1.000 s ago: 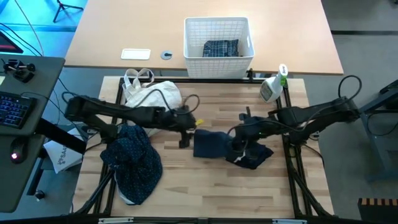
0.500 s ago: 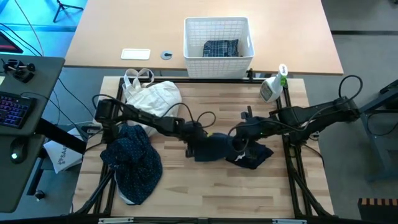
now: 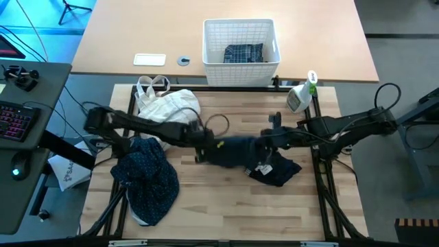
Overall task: Fold Laundry from Bin
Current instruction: Fold the black short
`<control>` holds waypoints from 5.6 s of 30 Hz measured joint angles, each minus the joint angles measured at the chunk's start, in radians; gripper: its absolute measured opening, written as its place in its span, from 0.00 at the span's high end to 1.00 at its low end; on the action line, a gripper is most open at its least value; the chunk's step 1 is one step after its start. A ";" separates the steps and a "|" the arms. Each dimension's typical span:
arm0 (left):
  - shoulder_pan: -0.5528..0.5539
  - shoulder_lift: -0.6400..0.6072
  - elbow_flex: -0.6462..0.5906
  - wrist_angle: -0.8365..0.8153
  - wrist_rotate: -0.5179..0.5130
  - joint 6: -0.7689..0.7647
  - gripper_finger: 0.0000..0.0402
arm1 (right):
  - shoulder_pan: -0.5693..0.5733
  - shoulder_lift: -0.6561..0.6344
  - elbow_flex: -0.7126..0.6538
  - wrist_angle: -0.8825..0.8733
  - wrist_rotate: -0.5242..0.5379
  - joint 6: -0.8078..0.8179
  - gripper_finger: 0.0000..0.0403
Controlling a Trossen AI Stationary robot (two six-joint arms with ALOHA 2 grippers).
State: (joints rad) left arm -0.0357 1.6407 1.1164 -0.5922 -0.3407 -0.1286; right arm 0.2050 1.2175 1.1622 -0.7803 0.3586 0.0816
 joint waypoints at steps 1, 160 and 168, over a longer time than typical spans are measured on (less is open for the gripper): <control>0.000 -0.035 0.013 -0.017 -0.038 0.004 0.99 | -0.011 0.000 0.000 0.008 0.046 -0.009 0.99; -0.035 -0.350 -0.108 -0.109 0.277 -0.515 0.74 | -0.173 -0.083 -0.651 0.633 -0.377 1.093 0.50; 0.230 -0.147 -0.108 0.236 0.357 -0.100 0.73 | -0.253 -0.004 -0.622 0.655 -0.386 1.079 0.57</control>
State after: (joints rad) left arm 0.1942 1.4939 1.0080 -0.3566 0.0164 -0.2284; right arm -0.0478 1.2134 0.5398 -0.1258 -0.0277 1.1609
